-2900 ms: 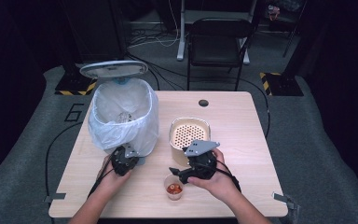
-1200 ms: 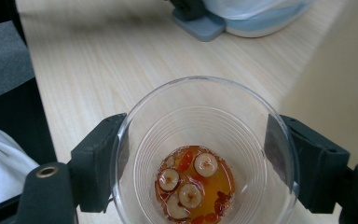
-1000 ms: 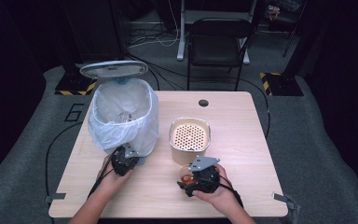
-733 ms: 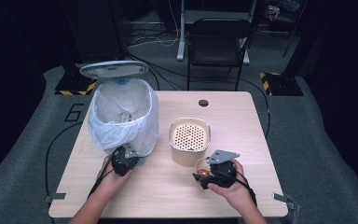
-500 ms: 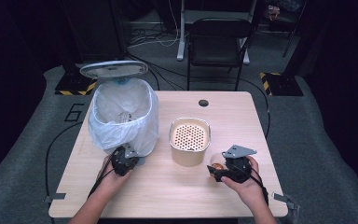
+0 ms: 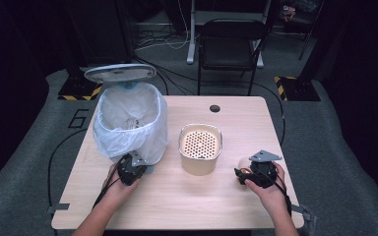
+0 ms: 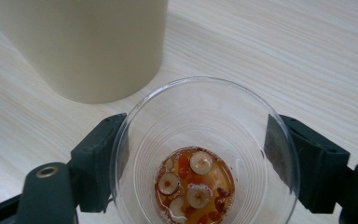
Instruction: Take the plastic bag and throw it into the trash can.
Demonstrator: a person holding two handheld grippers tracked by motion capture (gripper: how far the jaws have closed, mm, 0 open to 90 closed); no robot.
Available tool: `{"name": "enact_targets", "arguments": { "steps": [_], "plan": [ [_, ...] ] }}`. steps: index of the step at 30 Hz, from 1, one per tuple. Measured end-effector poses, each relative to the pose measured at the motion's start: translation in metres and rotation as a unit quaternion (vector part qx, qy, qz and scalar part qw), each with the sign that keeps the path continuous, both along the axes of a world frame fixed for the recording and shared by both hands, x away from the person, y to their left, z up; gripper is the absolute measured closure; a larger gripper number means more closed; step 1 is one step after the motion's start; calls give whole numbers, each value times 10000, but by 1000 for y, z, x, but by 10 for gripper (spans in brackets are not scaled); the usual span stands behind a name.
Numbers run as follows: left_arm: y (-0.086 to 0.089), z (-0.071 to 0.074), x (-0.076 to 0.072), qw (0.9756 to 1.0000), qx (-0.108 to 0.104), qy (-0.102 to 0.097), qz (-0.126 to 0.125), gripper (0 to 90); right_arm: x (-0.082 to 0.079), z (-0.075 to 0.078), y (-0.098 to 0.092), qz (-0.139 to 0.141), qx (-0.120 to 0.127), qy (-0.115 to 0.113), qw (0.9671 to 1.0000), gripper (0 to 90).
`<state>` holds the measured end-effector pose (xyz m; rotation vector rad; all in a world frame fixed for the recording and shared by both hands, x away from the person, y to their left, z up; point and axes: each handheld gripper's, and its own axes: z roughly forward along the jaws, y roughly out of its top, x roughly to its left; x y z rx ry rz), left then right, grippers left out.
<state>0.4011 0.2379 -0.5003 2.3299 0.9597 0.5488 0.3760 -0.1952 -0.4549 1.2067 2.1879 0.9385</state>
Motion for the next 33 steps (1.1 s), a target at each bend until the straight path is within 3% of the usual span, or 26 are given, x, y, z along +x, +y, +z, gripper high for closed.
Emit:
{"name": "enact_targets", "arguments": {
  "steps": [8,20,27,30,33],
  "plan": [
    [0,0,0,10000,-16,-4,9,900,6,-4,-10,-294,54,5,9996,217],
    [0,0,0,10000,-9,1,9,900,7,-9,-15,-327,108,4,9994,143],
    [-1,0,0,10000,-1,-26,13,900,3,5,-18,-426,249,-195,9986,141],
    [-1,0,0,10000,-7,-25,15,900,2,21,-16,-368,234,-350,9984,152],
    [-1,0,0,10000,3,-9,5,900,5,33,-11,-251,284,-436,9983,242]
  ]
}}
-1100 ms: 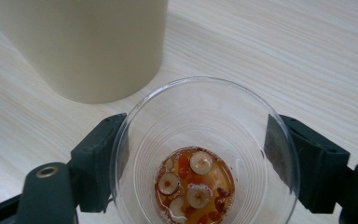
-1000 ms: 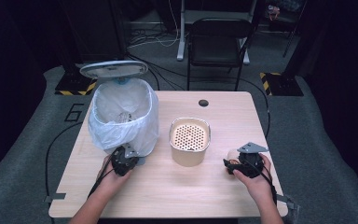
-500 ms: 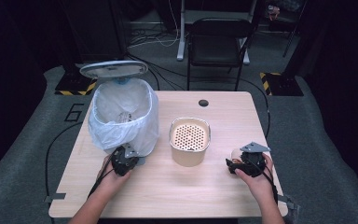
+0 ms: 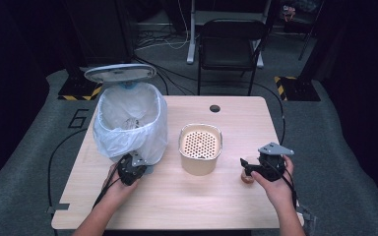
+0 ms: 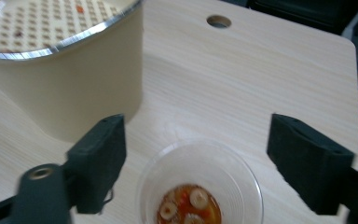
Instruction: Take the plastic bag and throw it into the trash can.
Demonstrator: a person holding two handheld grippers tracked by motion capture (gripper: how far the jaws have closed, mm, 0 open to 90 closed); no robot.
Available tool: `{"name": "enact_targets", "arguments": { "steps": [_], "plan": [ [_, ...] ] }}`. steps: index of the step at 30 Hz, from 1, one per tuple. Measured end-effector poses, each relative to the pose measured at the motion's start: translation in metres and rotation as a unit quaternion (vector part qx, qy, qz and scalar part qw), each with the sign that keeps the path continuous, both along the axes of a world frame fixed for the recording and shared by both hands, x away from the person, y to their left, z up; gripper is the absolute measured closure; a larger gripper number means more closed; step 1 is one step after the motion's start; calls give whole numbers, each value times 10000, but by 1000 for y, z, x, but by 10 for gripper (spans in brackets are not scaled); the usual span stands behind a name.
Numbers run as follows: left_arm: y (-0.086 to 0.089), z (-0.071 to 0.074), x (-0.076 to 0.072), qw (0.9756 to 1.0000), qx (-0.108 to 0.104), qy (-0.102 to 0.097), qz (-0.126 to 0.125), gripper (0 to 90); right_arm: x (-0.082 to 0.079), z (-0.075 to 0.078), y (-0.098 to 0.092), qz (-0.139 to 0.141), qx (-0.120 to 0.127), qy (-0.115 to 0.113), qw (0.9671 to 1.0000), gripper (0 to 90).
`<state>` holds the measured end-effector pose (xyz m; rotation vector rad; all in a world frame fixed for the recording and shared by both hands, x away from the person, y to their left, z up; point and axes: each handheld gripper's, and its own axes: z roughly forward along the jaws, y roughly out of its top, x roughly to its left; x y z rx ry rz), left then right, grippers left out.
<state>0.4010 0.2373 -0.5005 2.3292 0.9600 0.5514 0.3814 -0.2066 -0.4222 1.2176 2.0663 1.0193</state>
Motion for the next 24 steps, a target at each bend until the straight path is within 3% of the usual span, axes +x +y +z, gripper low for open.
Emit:
{"name": "enact_targets", "arguments": {
  "steps": [4,10,17,24],
  "plan": [
    [0,0,0,10000,-4,-4,1,900,12,10,11,270,40,-22,9996,362],
    [0,1,0,10000,3,40,-16,900,27,17,31,529,170,44,9984,404],
    [0,0,0,10000,-9,-4,6,900,40,23,52,660,341,251,9969,481],
    [1,1,0,10000,5,56,-16,900,54,19,67,695,321,452,9960,532]
  ]
}}
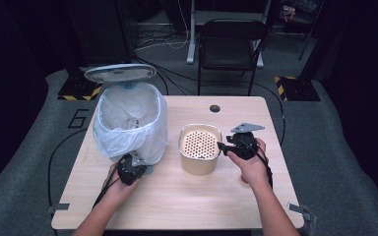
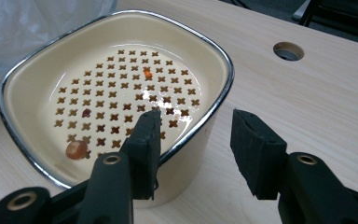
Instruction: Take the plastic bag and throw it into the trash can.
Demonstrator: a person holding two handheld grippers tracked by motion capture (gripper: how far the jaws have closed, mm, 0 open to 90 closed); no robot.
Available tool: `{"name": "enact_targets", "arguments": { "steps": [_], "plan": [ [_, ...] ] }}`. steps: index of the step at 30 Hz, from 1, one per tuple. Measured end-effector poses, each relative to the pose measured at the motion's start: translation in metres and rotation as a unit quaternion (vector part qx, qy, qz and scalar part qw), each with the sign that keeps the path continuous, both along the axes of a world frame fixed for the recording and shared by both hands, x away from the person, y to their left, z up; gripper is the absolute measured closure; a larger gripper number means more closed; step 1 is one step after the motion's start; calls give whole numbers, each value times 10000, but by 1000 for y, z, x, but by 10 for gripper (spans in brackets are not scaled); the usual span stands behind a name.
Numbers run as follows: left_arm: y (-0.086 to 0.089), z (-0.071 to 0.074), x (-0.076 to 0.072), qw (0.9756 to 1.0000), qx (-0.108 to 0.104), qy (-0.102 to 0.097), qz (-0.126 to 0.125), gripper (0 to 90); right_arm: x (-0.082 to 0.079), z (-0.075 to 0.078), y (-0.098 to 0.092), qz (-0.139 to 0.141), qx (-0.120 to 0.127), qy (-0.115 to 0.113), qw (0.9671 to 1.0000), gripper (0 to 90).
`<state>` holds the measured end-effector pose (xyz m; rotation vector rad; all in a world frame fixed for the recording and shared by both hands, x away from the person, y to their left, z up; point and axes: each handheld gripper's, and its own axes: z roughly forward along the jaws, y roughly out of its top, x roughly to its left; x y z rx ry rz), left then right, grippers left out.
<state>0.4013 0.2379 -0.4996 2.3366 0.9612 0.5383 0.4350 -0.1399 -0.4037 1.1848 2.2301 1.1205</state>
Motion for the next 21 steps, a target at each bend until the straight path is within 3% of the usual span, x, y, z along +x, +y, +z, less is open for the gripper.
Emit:
{"name": "enact_targets", "arguments": {
  "steps": [5,21],
  "plan": [
    [0,-1,0,10000,-8,-44,17,900,6,-5,7,27,-119,83,9999,549],
    [0,0,0,10000,6,-14,8,900,16,-13,13,-2,-50,348,9994,536]
  ]
}}
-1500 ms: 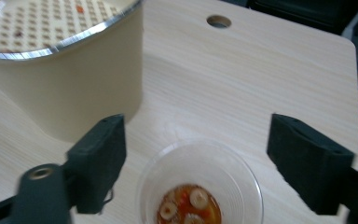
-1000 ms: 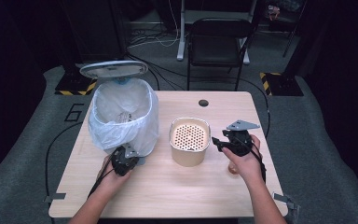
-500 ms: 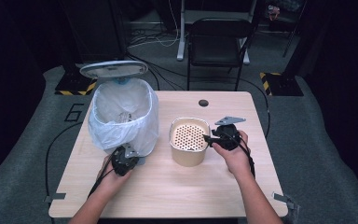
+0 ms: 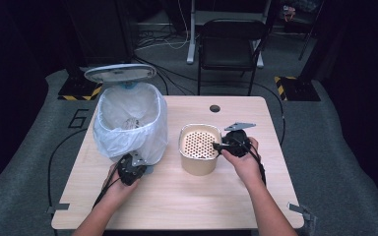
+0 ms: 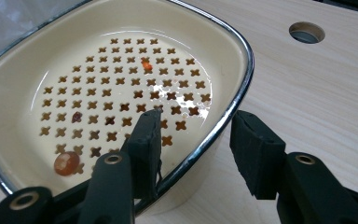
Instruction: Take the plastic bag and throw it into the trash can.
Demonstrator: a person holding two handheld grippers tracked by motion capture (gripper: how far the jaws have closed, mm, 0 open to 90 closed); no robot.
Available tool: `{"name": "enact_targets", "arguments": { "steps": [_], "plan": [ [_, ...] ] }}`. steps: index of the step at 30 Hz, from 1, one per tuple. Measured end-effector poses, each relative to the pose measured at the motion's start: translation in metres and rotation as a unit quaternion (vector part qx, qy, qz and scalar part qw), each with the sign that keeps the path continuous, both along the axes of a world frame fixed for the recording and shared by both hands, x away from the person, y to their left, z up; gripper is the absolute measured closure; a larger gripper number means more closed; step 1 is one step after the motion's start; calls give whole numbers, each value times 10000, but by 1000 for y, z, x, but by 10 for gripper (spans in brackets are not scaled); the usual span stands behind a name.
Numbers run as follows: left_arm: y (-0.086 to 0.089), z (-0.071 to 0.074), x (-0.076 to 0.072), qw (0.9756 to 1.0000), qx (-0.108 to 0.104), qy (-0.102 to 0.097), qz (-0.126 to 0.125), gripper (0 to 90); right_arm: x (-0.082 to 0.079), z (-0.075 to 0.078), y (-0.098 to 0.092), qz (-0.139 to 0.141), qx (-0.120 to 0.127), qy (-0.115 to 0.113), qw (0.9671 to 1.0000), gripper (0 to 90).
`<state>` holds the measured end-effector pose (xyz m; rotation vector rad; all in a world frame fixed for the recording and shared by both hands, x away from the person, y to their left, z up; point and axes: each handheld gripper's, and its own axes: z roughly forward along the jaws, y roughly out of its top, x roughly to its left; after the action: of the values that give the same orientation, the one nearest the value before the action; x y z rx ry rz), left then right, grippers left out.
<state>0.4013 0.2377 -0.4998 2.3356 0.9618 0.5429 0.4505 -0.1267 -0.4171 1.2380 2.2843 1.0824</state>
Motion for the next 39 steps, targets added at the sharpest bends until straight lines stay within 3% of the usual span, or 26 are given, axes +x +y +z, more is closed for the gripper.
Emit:
{"name": "enact_targets", "arguments": {
  "steps": [10,16,30,39],
  "plan": [
    [0,-1,0,10000,-5,-43,15,900,-11,2,-5,65,230,57,9997,536],
    [0,-1,0,10000,-17,-35,15,900,-18,1,-4,165,89,87,9998,571],
    [0,-1,0,10000,-17,-32,17,900,-63,-1,-5,387,186,10,9991,561],
    [-1,-1,0,10000,-15,-36,25,900,-83,-3,-6,484,248,-40,9985,545]
  ]
}}
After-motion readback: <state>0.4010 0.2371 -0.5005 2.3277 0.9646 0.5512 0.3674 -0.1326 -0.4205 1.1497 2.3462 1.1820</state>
